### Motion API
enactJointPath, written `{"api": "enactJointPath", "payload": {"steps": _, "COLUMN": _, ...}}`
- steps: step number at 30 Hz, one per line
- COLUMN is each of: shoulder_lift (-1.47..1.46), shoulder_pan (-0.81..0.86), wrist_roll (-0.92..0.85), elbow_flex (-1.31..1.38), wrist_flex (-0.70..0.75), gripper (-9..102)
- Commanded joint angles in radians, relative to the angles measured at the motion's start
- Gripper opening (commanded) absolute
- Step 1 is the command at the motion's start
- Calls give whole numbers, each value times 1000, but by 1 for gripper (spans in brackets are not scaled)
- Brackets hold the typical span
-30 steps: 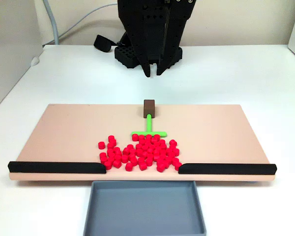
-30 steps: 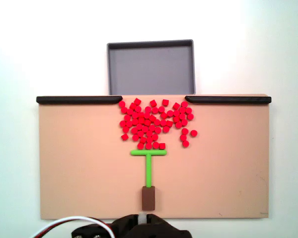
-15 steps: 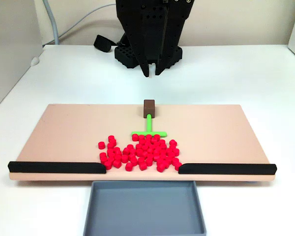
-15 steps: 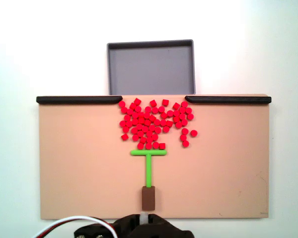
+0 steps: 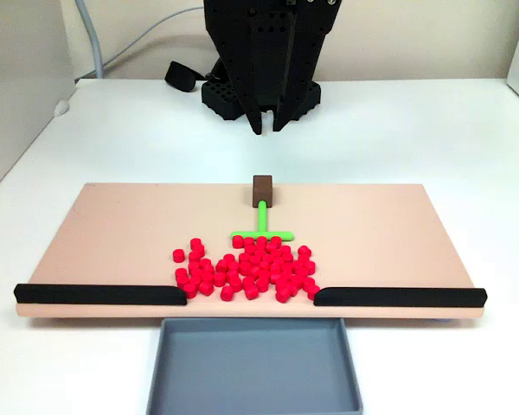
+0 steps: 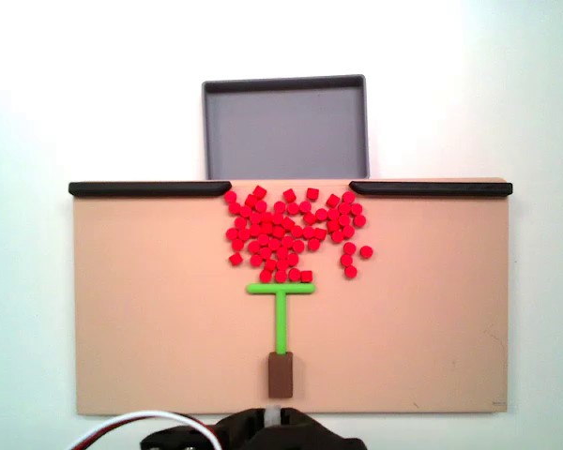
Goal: Grasp a green tool by the dark brown handle.
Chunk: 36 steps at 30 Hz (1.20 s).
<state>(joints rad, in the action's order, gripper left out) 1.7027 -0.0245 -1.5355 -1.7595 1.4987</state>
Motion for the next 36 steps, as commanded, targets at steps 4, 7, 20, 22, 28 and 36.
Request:
{"api": "enactJointPath", "payload": {"steps": 4, "shoulder_lift": 18, "shoulder_pan": -2, "wrist_roll": -5, "elbow_flex": 17, "wrist_flex": 6, "gripper": 1}}
{"api": "enactJointPath", "payload": {"steps": 7, "shoulder_lift": 15, "shoulder_pan": 2, "wrist_roll": 0, "elbow_flex": 17, "wrist_flex": 6, "gripper": 0}}
{"api": "enactJointPath", "payload": {"steps": 20, "shoulder_lift": 28, "shoulder_pan": 54, "wrist_roll": -55, "elbow_flex": 15, "wrist_flex": -6, "gripper": 0}}
{"api": "enactJointPath", "payload": {"steps": 22, "shoulder_lift": 32, "shoulder_pan": 63, "wrist_roll": -78, "elbow_flex": 15, "wrist_flex": -6, "gripper": 0}}
{"api": "enactJointPath", "payload": {"steps": 28, "shoulder_lift": 107, "shoulder_pan": 52, "wrist_roll": -110, "elbow_flex": -127, "wrist_flex": -141, "gripper": 0}}
{"api": "enactJointPath", "payload": {"steps": 36, "shoulder_lift": 103, "shoulder_pan": 54, "wrist_roll": -83, "elbow_flex": -150, "wrist_flex": -176, "gripper": 4}}
